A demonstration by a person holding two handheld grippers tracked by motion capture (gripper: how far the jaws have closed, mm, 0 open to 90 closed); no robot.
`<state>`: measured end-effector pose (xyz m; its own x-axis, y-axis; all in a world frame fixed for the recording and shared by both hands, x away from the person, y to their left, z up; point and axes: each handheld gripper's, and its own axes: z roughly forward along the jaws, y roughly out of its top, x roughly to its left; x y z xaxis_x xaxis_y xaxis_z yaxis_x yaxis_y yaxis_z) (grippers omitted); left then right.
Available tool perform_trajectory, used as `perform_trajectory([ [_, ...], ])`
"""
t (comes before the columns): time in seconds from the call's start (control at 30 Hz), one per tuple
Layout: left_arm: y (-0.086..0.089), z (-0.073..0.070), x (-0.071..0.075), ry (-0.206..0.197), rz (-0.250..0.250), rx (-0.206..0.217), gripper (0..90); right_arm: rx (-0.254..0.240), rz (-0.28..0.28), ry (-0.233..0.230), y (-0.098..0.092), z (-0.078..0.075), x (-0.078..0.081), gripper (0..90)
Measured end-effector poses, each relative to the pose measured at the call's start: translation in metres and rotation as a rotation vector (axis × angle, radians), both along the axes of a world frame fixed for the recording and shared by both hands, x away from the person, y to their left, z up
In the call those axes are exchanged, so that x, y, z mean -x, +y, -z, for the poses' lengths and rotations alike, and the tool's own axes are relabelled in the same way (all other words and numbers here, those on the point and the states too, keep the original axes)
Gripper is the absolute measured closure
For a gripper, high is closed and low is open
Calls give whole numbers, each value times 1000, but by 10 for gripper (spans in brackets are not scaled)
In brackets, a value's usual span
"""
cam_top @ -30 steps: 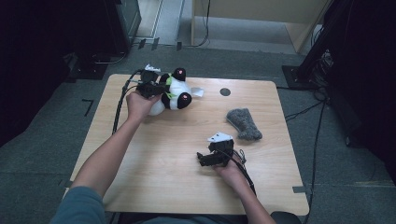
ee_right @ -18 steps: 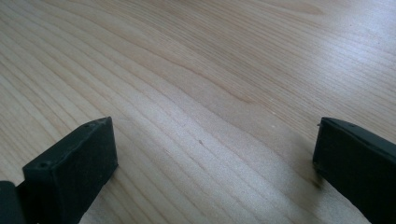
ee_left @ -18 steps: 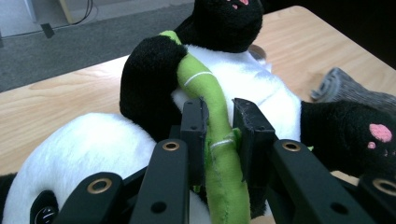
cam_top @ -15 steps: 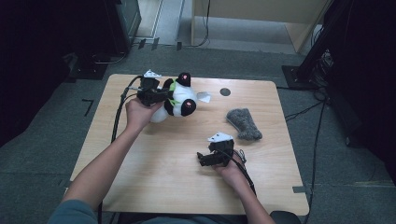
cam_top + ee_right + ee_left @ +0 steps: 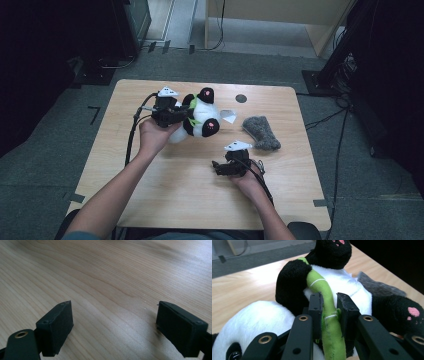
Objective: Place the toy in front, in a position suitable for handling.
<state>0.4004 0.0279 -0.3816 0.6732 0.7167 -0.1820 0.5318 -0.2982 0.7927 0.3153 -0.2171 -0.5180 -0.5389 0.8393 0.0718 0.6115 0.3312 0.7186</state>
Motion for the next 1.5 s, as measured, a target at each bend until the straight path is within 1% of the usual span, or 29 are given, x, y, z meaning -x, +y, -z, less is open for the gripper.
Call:
perform_trajectory([
  [0.07, -2, 3, 7, 3, 10, -12, 751, -6, 1, 0, -1, -2, 1, 144],
  [0.1, -2, 5, 11, 9, 16, -14, 751, -8, 1, -5, -1, -4, 2, 144],
  [0.13, -2, 5, 11, 9, 16, -14, 752, -11, -2, -10, -2, -5, 3, 144],
  [0.17, -2, 7, 14, 10, 18, -10, 751, -14, 1, -14, -4, -7, 4, 144],
  [0.2, -4, 11, 21, 4, 24, -26, 751, -18, 2, -14, -5, -9, 4, 144],
  [0.23, -4, 11, 21, 4, 24, -26, 751, -18, 2, -14, -5, -9, 4, 144],
  [0.27, -5, 16, 26, 15, 29, -29, 751, -13, -2, -13, -7, -11, 4, 144],
  [0.3, -5, 16, 26, 15, 29, -29, 751, -13, -2, -13, -7, -11, 4, 144],
  [0.37, -4, 22, 34, 32, 36, -19, 750, -8, 1, -14, -12, -13, 4, 144],
  [0.47, -3, 28, 40, 43, 38, -6, 750, -15, 8, -7, -17, -14, 3, 144],
  [0.53, -3, 30, 45, 40, 36, 2, 750, -15, 13, -11, -19, -14, 4, 144],
  [0.63, -4, 34, 54, 52, 53, 18, 748, -15, 21, -16, -24, -18, 5, 147],
  [0.67, -4, 34, 54, 52, 53, 18, 748, -15, 21, -16, -24, -18, 5, 147],
  [0.73, -7, 38, 61, 56, 70, 39, 747, -17, 36, -28, -31, -22, 6, 156],
  [0.83, -10, 42, 62, 53, 78, 33, 744, -11, 48, -29, -35, -24, 5, 168],
  [0.87, -10, 45, 62, 57, 83, 42, 743, -14, 60, -37, -40, -25, 4, 170],
  [0.9, -10, 45, 62, 56, 80, 45, 741, -15, 69, -35, -43, -27, 4, 171],
  [0.93, -9, 45, 62, 54, 81, 46, 737, -15, 72, -43, -45, -28, 4, 179],
  [1.03, -9, 47, 62, 39, 83, 43, 698, -15, 73, -65, -50, -33, 3, 211],
  [1.1, -10, 48, 63, 26, 85, 35, 678, -7, 83, -80, -52, -36, 1, 211],
  [1.17, -11, 48, 63, 21, 88, 35, 649, -4, 95, -91, -55, -39, 0, 211],
  [1.27, -10, 46, 64, 1, 87, 27, 566, -11, 109, -100, -60, -43, -2, 212],
  [1.3, -10, 46, 64, 1, 87, 27, 530, -11, 109, -100, -60, -43, -2, 212],
  [1.33, -8, 44, 64, -6, 85, 25, 490, -19, 123, -104, -64, -46, -3, 216],
  [1.37, -6, 42, 63, -7, 83, 29, 461, -27, 130, -106, -65, -48, -4, 228],
  [1.4, -4, 40, 63, -15, 80, 38, 448, -34, 135, -111, -67, -50, -4, 240],
  [1.43, -4, 40, 63, -15, 80, 38, 441, -34, 137, -114, -69, -51, -5, 241],
  [1.47, 1, 35, 63, -19, 83, 60, 433, -30, 137, -113, -70, -52, -7, 245],
  [1.5, 3, 33, 62, -9, 90, 75, 418, -22, 137, -112, -70, -53, -8, 246],
])
